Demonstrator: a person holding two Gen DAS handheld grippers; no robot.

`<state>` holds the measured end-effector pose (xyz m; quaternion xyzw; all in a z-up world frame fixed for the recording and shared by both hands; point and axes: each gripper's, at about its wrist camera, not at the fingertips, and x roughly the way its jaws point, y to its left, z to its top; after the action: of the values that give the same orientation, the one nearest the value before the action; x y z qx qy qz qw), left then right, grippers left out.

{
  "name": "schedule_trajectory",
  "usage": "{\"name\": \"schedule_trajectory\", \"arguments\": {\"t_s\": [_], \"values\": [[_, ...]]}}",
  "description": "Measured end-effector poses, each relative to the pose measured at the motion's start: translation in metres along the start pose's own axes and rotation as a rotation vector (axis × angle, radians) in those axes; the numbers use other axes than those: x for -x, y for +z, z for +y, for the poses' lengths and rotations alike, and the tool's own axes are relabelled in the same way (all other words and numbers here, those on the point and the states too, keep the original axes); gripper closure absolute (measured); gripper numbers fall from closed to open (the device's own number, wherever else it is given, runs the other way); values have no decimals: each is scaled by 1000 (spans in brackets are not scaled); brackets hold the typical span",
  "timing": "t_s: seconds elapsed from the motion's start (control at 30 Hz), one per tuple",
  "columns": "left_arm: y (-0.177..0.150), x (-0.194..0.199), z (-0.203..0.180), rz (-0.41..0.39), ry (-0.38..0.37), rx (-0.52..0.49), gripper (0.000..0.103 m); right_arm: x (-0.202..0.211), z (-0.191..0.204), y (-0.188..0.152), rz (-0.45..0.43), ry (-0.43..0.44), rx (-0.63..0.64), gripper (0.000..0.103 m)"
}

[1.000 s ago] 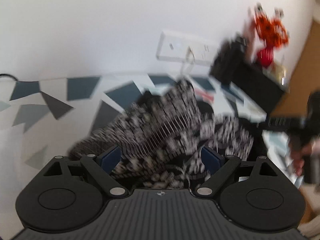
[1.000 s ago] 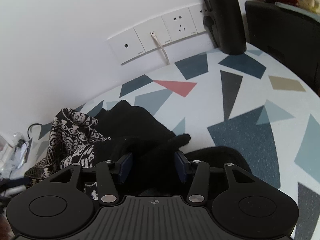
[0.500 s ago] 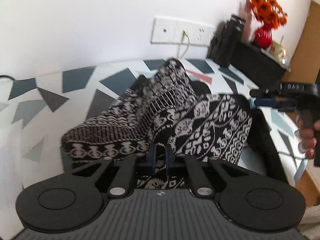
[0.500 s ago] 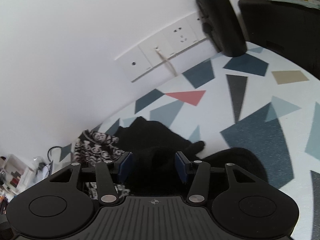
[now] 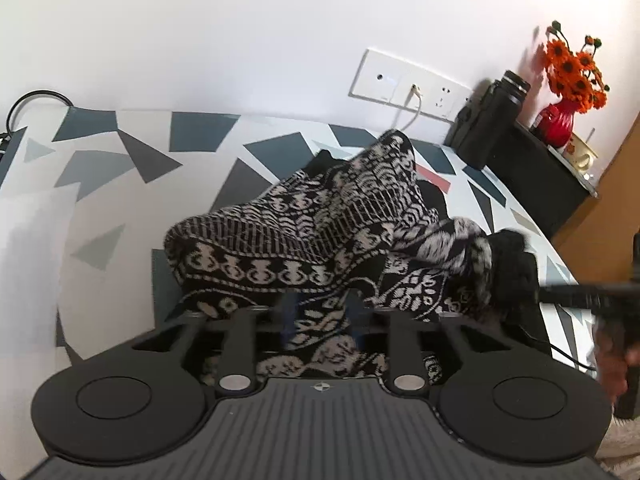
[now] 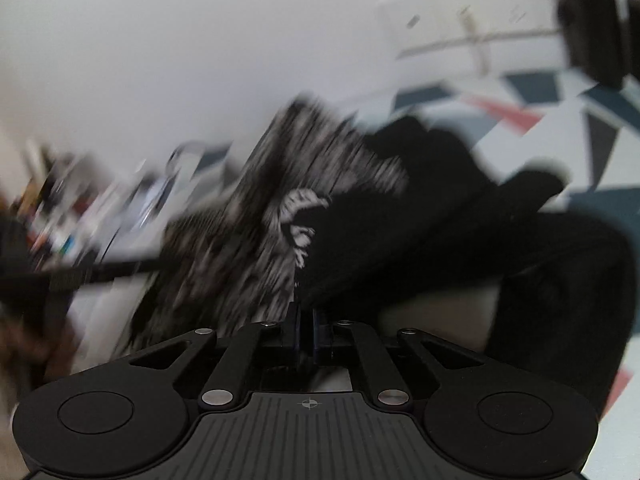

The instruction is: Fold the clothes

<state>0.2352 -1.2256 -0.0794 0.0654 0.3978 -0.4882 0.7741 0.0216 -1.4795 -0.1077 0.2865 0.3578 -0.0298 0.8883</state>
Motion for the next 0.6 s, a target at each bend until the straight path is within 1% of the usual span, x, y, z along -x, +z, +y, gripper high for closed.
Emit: {"name": "schedule_trajectory", "arguments": {"t_s": [0.03, 0.13, 0.23, 0.3, 0.33, 0.37, 0.4, 0.47, 0.53, 0.6], "values": [[-1, -1, -4, 0, -1, -12, 35, -3, 2, -6, 33, 20, 5, 98], [-3, -5, -16, 6, -9, -53, 34, -13, 6, -21, 99, 53, 8, 98], [-4, -10, -25, 18, 1, -91, 32, -14, 8, -22, 98, 16, 12, 96], [-4, -12, -29, 21, 6, -107, 29, -7, 8, -19, 78, 7, 4, 86], [-5, -11, -31, 18, 7, -108, 28, -1, 7, -17, 61, 11, -1, 75], [-6, -11, -32, 16, 9, -108, 27, 6, 5, -15, 42, 14, -7, 70], [-6, -10, -33, 14, 10, -109, 26, 13, 3, -14, 22, 10, -12, 69], [-7, -8, -35, 10, 13, -111, 22, 28, -3, -11, -19, -7, -30, 60], [-9, -7, -37, 5, 15, -113, 20, 43, -13, -8, -61, -30, -57, 60], [-10, -5, -39, 1, 18, -114, 20, 60, -23, -5, -107, -52, -89, 60]]}}
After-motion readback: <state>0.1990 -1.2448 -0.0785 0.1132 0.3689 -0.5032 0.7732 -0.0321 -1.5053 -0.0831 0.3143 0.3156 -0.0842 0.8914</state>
